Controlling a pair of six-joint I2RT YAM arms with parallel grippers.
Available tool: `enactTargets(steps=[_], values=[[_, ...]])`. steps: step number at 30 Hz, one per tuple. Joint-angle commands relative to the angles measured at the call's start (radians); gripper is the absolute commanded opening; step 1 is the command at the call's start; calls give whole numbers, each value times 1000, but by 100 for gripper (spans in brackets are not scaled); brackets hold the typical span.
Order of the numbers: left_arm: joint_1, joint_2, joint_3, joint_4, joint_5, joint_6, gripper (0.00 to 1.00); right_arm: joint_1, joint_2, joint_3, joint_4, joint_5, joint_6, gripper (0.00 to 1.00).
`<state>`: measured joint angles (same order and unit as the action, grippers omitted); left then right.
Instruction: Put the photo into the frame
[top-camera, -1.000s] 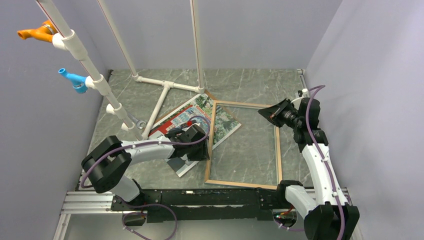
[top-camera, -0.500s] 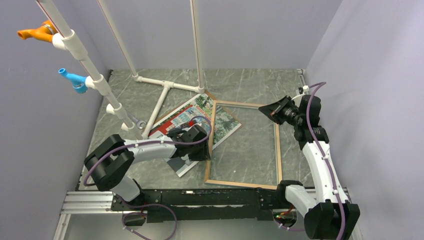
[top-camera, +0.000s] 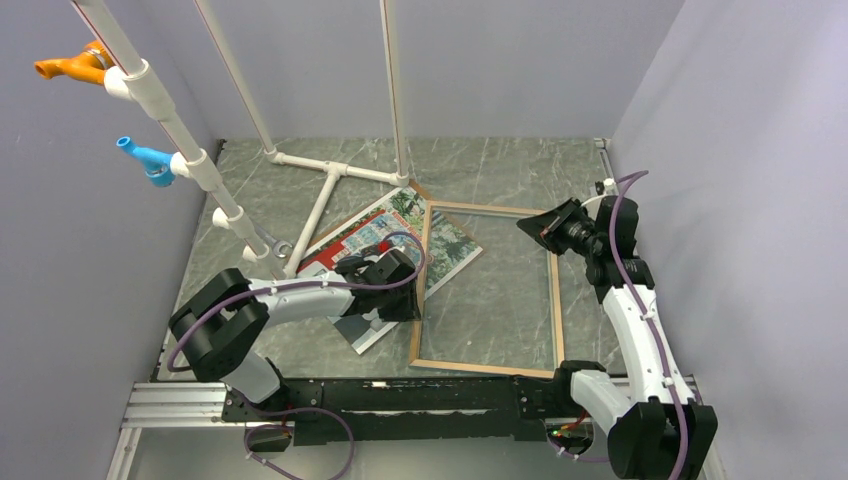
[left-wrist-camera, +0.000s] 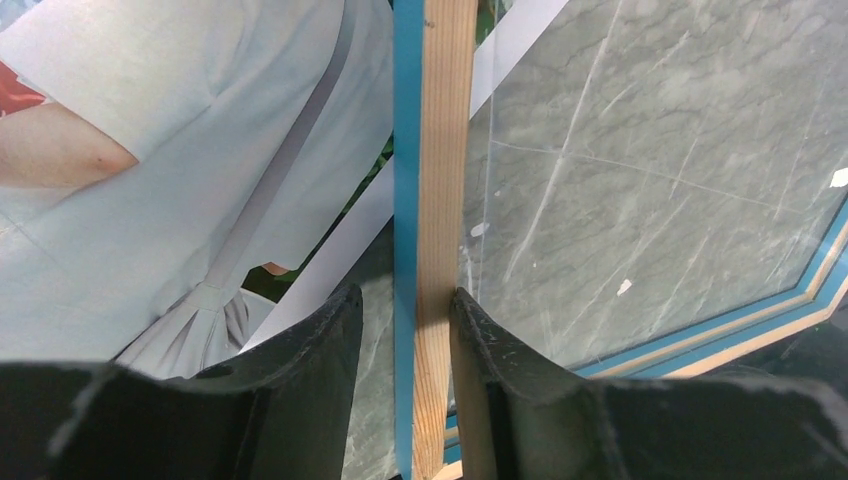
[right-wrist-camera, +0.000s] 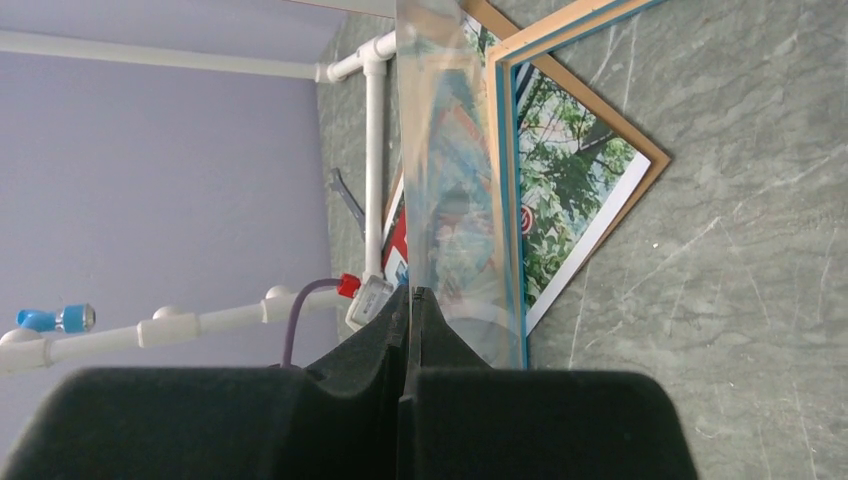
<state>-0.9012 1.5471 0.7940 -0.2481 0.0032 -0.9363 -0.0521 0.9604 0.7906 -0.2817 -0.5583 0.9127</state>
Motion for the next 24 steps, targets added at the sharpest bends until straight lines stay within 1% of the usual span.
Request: enactTargets(steps=[1, 6, 9, 12, 13, 17, 19, 21, 24], values=[[-4, -25, -16, -37, -35, 33, 40, -2, -24, -12, 52, -1, 17, 0], [-4, -48, -26, -22, -33, 36, 34, -3, -33, -13, 43, 6, 23, 0], [-4, -69, -37, 8, -21, 47, 34, -2, -39, -8, 41, 8, 28, 0], [-4, -105, -67, 76, 4, 55, 35, -2, -43, -3, 35, 7, 27, 0], [-4, -118, -78, 101, 21, 59, 37, -2, -44, -3, 34, 7, 28, 0], [-5, -162, -114, 172, 52, 70, 55, -2, -45, -5, 39, 2, 35, 0], [-4, -187, -128, 190, 51, 70, 59, -2, -44, -5, 40, 1, 36, 0], [-4, -208, -134, 176, 35, 67, 58, -3, -46, -5, 38, 0, 35, 0], [-4, -229, -130, 129, 0, 70, 49, -2, -51, 0, 30, 5, 34, 0]])
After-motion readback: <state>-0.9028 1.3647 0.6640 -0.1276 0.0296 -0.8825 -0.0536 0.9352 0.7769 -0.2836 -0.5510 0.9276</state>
